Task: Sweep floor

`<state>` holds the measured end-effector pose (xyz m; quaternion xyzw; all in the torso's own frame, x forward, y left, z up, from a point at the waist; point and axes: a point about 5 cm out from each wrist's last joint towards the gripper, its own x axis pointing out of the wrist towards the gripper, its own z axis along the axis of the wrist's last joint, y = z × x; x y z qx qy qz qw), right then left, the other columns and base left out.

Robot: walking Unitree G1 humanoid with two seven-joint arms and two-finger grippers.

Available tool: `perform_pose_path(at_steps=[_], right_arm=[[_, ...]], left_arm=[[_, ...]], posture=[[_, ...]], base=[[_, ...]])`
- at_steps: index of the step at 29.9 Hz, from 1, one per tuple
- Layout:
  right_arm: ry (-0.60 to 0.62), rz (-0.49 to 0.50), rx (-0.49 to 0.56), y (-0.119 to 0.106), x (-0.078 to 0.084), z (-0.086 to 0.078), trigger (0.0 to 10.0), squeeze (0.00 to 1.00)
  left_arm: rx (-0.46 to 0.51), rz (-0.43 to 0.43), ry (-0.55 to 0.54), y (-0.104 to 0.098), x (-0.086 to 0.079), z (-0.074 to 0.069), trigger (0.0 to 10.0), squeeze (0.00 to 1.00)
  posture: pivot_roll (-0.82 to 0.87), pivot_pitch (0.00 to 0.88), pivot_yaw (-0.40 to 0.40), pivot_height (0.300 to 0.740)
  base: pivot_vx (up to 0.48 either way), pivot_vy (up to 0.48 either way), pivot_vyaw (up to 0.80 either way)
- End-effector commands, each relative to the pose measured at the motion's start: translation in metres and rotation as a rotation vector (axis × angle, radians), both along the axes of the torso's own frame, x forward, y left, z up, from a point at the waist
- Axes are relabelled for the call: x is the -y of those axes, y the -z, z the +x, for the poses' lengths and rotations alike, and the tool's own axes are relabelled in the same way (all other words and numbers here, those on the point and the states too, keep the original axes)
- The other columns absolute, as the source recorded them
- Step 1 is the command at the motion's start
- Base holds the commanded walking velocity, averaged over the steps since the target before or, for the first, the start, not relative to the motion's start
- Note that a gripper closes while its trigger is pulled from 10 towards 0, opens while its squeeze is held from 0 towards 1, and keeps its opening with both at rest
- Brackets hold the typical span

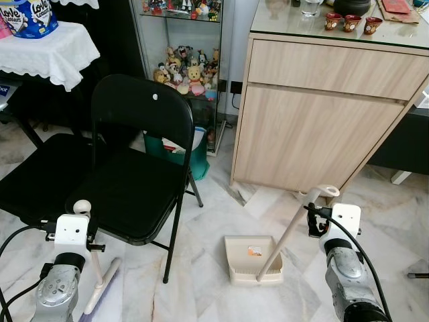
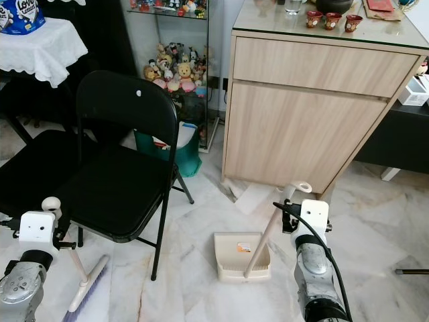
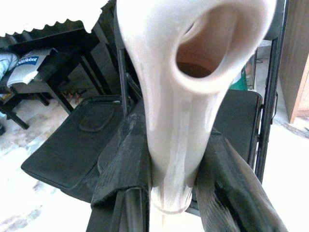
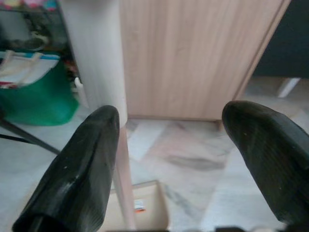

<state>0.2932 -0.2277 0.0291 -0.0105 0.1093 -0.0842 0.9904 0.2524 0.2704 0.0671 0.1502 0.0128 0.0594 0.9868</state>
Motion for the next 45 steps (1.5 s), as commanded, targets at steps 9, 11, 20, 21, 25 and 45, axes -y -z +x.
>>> perform_pose_path(at_steps=[9, 11, 20, 21, 25, 45], right_arm=[[-0.112, 0.041, -0.021, 0.003, -0.003, -0.001, 10.0, 0.0], [-0.127, 0.044, -0.02, 0.003, -0.003, -0.001, 10.0, 0.0], [-0.216, 0.065, -0.034, 0.002, -0.004, 0.0, 10.0, 0.0], [-0.234, 0.069, -0.035, 0.002, -0.005, 0.001, 10.0, 0.0], [-0.253, 0.037, -0.033, -0.001, -0.003, 0.002, 10.0, 0.0], [-0.309, -0.04, 0.035, -0.023, 0.0, 0.019, 10.0, 0.0]], left_arm=[[0.014, 0.034, -0.004, -0.003, -0.004, 0.001, 10.0, 0.0], [0.014, 0.034, -0.007, -0.003, -0.004, 0.001, 10.0, 0.0], [0.017, 0.04, -0.01, -0.004, -0.005, 0.002, 10.0, 0.0], [0.017, 0.041, -0.009, -0.004, -0.005, 0.002, 10.0, 0.0], [0.02, 0.041, -0.009, -0.005, -0.005, 0.003, 10.0, 0.0], [0.027, 0.048, -0.013, -0.007, -0.006, 0.004, 10.0, 0.0]], posture=[[-0.01, 0.099, 0.008, 0.74], [0.0, 0.096, 0.009, 0.74], [0.0, 0.089, 0.01, 0.74], [0.0, 0.089, 0.01, 0.74], [0.0, 0.086, 0.011, 0.74], [0.0, 0.096, 0.018, 0.74]], base=[[0.0, 0.0, 0.0], [0.0, 0.0, 0.0], [0.0, 0.0, 0.0], [0.0, 0.0, 0.0], [0.0, 0.0, 0.0], [0.0, 0.0, 0.0]])
